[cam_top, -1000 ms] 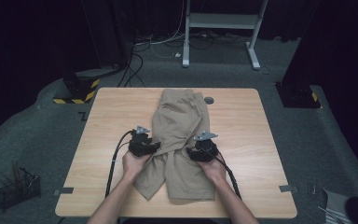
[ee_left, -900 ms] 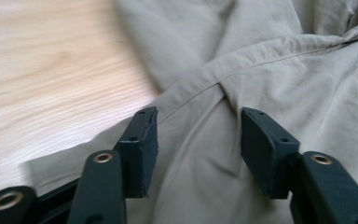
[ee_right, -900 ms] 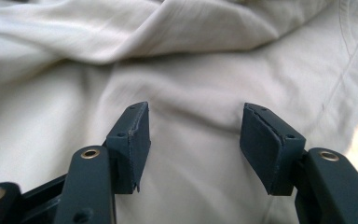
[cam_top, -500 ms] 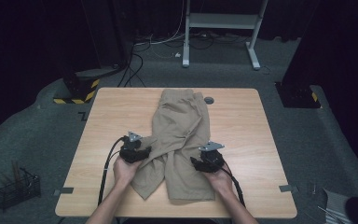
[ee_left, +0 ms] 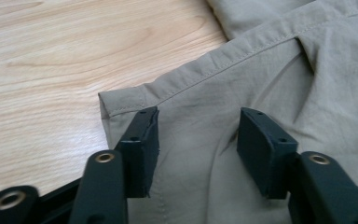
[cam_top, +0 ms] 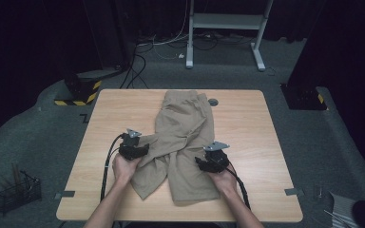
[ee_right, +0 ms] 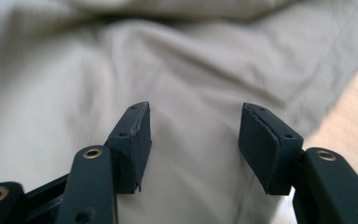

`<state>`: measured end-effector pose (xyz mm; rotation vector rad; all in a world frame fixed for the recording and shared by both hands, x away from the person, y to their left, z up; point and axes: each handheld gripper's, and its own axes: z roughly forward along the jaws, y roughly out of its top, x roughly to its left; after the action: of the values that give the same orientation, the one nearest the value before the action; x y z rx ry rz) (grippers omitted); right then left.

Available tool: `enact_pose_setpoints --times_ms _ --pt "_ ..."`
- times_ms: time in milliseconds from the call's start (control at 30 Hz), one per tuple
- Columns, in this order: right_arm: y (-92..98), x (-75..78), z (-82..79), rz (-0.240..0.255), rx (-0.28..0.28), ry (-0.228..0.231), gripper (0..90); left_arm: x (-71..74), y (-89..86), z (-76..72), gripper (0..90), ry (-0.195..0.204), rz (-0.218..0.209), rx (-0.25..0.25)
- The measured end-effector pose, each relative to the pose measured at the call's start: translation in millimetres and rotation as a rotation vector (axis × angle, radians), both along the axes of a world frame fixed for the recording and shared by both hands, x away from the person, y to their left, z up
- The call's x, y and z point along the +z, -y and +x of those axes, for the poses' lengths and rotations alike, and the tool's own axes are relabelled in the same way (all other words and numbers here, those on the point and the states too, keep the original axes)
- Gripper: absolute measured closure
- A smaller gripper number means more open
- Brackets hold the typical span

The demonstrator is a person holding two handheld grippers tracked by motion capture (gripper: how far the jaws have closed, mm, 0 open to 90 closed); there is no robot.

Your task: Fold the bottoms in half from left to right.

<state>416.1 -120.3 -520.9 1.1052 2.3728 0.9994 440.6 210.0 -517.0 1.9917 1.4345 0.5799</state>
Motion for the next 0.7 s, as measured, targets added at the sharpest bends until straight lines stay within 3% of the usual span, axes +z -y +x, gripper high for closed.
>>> enact_pose_setpoints --times_ms 67,200,267,333,433,533,633,700 --pt "4.5 -0.4 -4.8 -0.004 0.000 0.002 44.1 1.4 0.1 1.1 54.3 -0.008 0.005 -0.006" --pt "4.9 -1.2 -6.1 -0.001 -0.004 0.010 43.8 3.7 7.5 1.4 79.8 -0.021 0.016 -0.057" --pt "4.2 -2.0 -5.7 0.004 -0.005 0.016 43.8 4.4 8.6 2.1 88.3 -0.038 -0.007 -0.057" --pt "4.1 -2.0 -5.4 0.005 -0.003 0.016 43.8 6.1 5.7 3.0 89.5 -0.066 -0.054 -0.077" --pt "4.6 -1.5 -6.0 0.000 -0.002 0.014 43.7 13.5 5.6 -9.3 89.7 -0.002 -0.152 -0.139" --pt "5.7 0.2 -12.2 0.021 0.021 0.011 43.7 25.6 11.6 -29.0 89.6 0.052 -0.199 -0.227" --pt "4.0 3.7 -23.1 0.018 0.065 0.015 43.3 21.2 18.9 -45.7 89.6 0.031 -0.246 -0.282" --pt "2.1 2.1 -28.2 0.009 0.083 0.000 42.6 10.6 26.4 -53.6 89.5 0.008 -0.233 -0.298"
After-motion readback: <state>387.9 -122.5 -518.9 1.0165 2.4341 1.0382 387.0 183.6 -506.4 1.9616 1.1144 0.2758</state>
